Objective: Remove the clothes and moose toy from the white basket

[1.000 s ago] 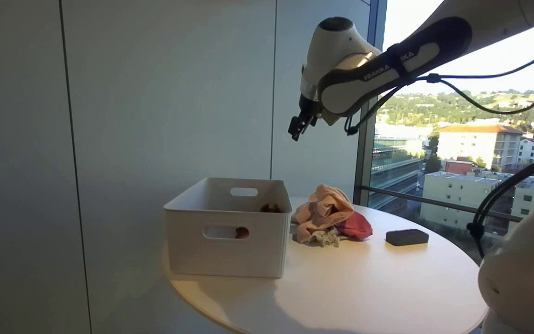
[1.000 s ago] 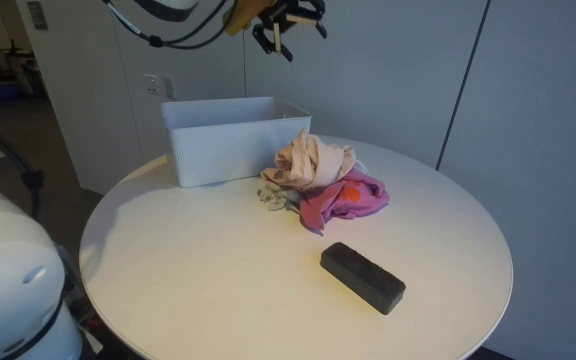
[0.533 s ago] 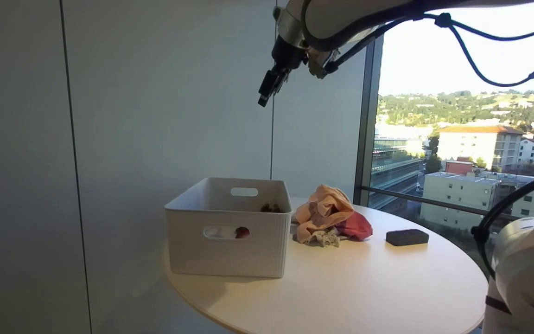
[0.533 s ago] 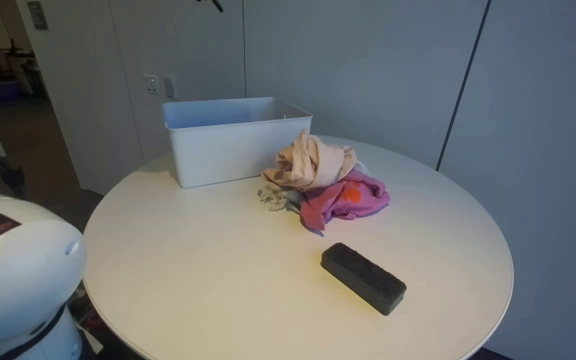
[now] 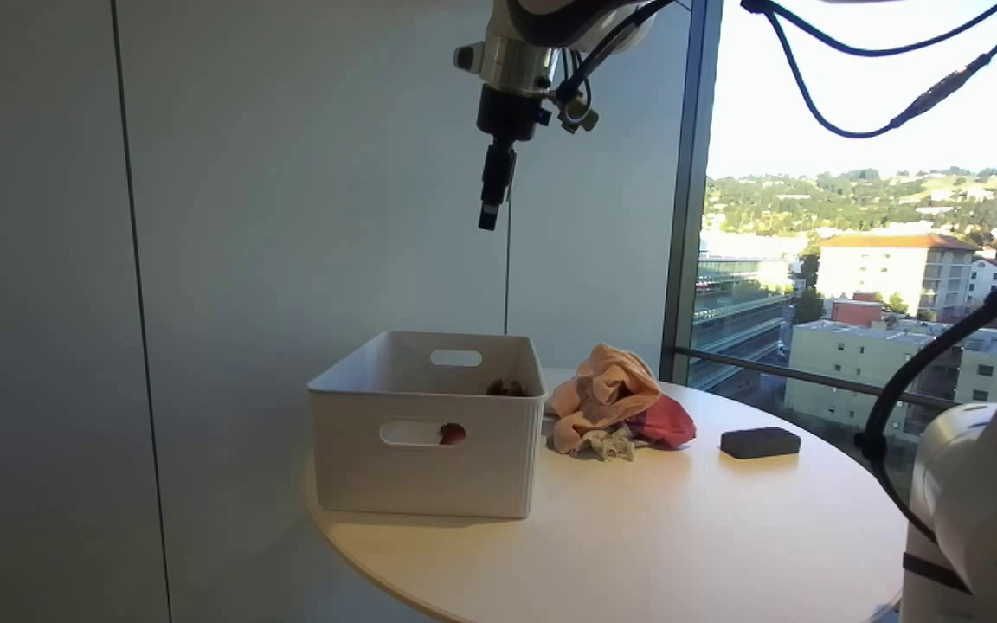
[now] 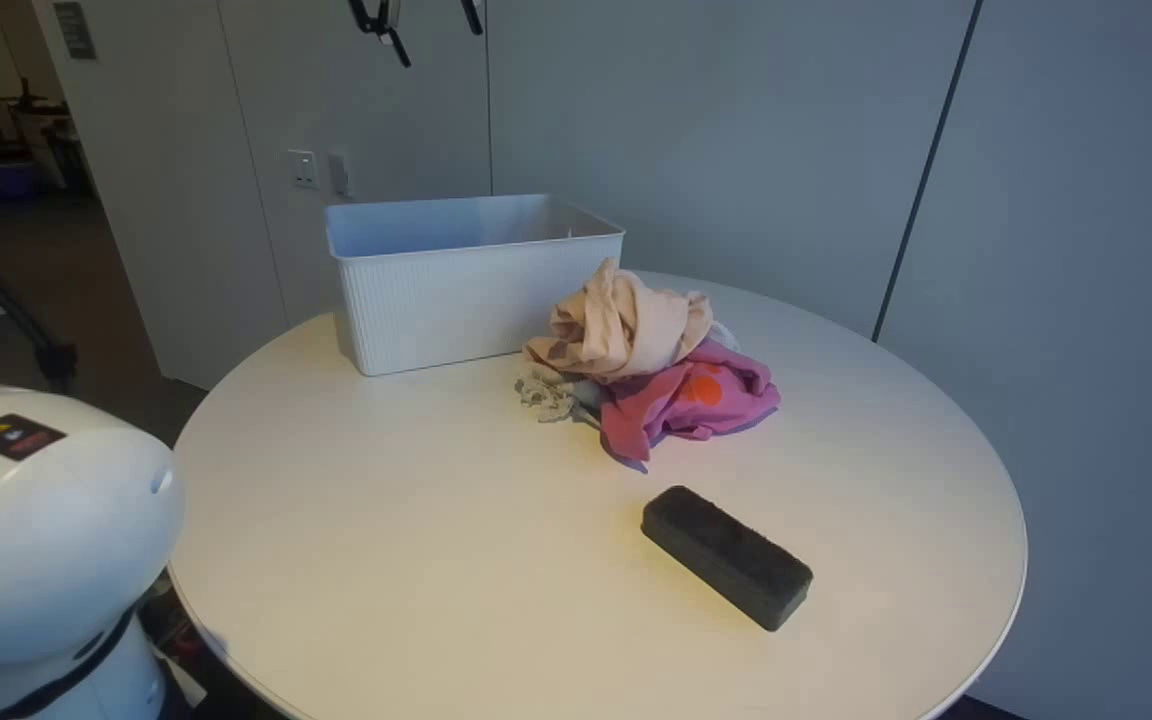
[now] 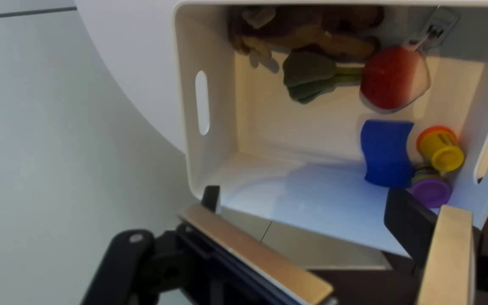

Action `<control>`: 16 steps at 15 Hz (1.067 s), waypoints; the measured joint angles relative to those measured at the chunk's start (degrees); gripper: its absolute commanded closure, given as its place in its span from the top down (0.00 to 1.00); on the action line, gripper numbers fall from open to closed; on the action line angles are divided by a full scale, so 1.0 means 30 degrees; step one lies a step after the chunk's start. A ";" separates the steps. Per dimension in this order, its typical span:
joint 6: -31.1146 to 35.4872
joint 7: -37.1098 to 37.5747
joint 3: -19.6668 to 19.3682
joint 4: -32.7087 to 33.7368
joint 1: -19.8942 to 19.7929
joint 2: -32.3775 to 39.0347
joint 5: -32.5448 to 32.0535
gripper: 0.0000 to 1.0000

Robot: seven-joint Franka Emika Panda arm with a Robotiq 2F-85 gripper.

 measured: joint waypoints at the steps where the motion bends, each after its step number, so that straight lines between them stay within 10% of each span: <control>1: -0.0857 -0.0382 0.0000 0.0319 -0.0003 0.0280 0.0010 1.00; 7: -0.4217 -0.2173 -0.0019 0.1337 -0.0159 0.1212 0.0153 1.00; 16: -0.2230 -0.2685 -0.0171 0.1369 -0.1295 0.3867 -0.0685 1.00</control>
